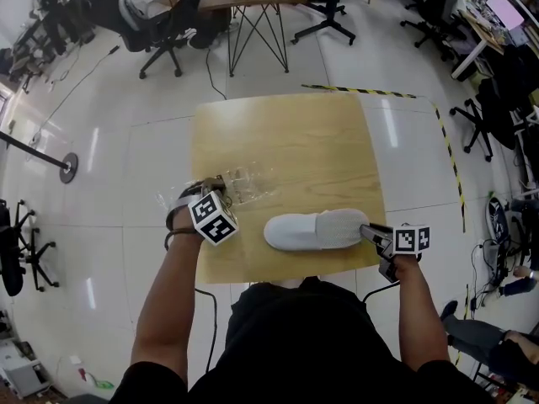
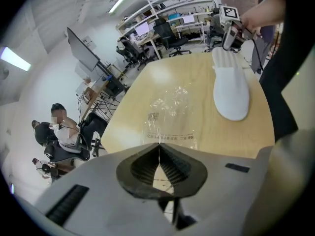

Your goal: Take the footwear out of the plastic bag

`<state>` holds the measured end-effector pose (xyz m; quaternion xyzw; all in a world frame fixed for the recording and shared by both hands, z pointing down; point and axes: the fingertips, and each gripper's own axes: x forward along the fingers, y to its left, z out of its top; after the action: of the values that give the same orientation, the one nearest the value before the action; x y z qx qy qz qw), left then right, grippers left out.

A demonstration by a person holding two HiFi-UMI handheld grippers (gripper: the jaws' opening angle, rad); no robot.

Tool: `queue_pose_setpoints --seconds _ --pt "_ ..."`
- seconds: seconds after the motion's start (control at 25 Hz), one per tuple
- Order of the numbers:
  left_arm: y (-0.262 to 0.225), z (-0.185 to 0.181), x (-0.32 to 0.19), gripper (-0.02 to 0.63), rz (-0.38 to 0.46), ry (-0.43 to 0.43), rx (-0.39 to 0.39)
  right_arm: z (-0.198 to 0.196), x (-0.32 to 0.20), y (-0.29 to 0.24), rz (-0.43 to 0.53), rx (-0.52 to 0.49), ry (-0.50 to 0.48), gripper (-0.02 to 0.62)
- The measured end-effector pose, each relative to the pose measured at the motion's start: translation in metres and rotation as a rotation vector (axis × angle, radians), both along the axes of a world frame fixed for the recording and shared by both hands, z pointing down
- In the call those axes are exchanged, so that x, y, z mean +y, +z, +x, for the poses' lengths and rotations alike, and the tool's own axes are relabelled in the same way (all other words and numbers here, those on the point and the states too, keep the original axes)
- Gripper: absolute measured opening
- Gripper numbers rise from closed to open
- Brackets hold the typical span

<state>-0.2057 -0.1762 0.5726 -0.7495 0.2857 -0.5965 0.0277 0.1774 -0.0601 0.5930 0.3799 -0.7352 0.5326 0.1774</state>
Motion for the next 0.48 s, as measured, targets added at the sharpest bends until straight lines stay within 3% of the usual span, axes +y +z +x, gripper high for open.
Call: queue_pose_setpoints --seconds 0.24,0.48 --pt "-0.01 0.1 -0.024 0.01 0.006 0.083 0.122 -0.013 0.001 0.003 -0.001 -0.015 0.013 0.103" --pt "0.005 0.194 -0.031 0.011 -0.039 0.228 0.124 -0.024 -0.001 0.006 -0.005 -0.04 0.043 0.101"
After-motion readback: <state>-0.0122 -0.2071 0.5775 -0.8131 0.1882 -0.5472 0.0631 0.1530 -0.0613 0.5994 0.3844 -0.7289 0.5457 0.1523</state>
